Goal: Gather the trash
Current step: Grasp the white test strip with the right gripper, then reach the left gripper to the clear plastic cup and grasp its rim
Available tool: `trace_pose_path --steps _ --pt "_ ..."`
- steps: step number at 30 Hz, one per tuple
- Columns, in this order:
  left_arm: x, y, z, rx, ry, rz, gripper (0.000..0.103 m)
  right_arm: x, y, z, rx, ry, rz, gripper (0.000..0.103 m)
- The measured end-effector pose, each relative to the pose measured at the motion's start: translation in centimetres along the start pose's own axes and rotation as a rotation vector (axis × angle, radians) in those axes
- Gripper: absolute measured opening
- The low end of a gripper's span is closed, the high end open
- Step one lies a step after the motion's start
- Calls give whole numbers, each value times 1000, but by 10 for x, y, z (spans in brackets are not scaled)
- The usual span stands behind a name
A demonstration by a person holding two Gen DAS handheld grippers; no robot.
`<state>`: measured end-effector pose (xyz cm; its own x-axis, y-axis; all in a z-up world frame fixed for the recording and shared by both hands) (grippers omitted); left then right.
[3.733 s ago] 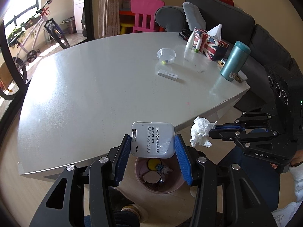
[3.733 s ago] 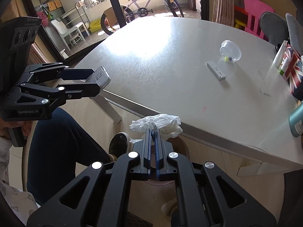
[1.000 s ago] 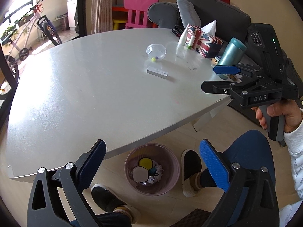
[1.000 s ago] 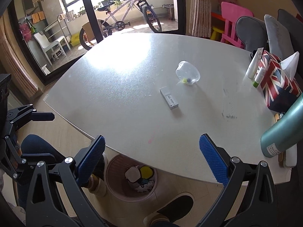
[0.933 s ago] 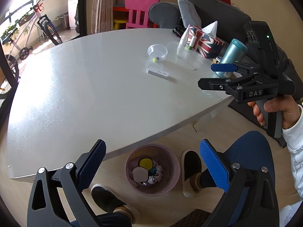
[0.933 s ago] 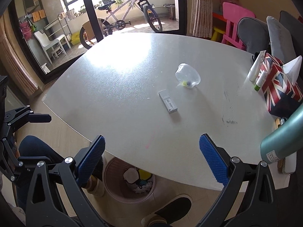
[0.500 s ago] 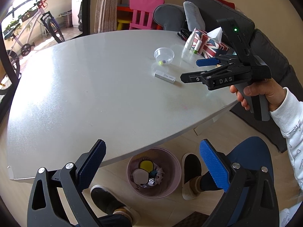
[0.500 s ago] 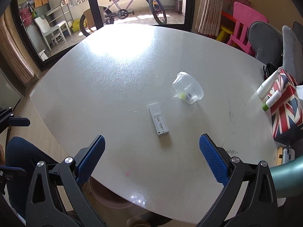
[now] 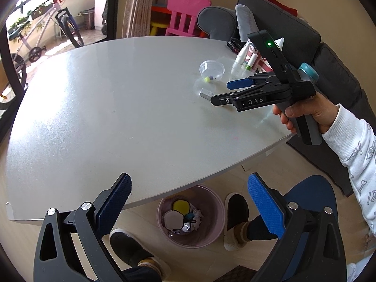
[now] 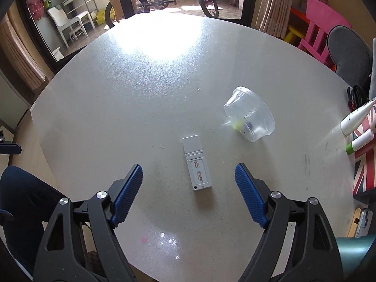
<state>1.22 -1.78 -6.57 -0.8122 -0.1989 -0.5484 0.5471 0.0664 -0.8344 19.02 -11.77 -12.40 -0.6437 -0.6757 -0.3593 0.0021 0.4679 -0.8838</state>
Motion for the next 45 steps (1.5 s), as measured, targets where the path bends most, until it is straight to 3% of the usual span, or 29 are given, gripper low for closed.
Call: trace_pose_path --steps 14,17,26,45 --pt "1 9 -3 10 -16 -9 95 5 14 2 23 14 -33 35" --pt "0 9 -3 9 -15 -10 95 6 13 3 41 21 -26 20" --pt "-17 11 -1 3 4 9 95 12 -6 6 47 78 27 19" --pt "-102 42 25 30 72 46 95 47 -63 6 63 186 113 19"
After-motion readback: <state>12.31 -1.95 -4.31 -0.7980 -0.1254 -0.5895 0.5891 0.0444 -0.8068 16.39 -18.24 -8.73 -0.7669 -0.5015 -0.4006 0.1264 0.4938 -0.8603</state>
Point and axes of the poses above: each gripper's, at about its wrist camera, not at the fingertips, and y roughly the way its jaws point, z to its right, x to its underside, the point moved 1 cm from there along y, roughly the way its jaws point, and after that the axes turned 12 degrees about -x, right-handed, at the moved point
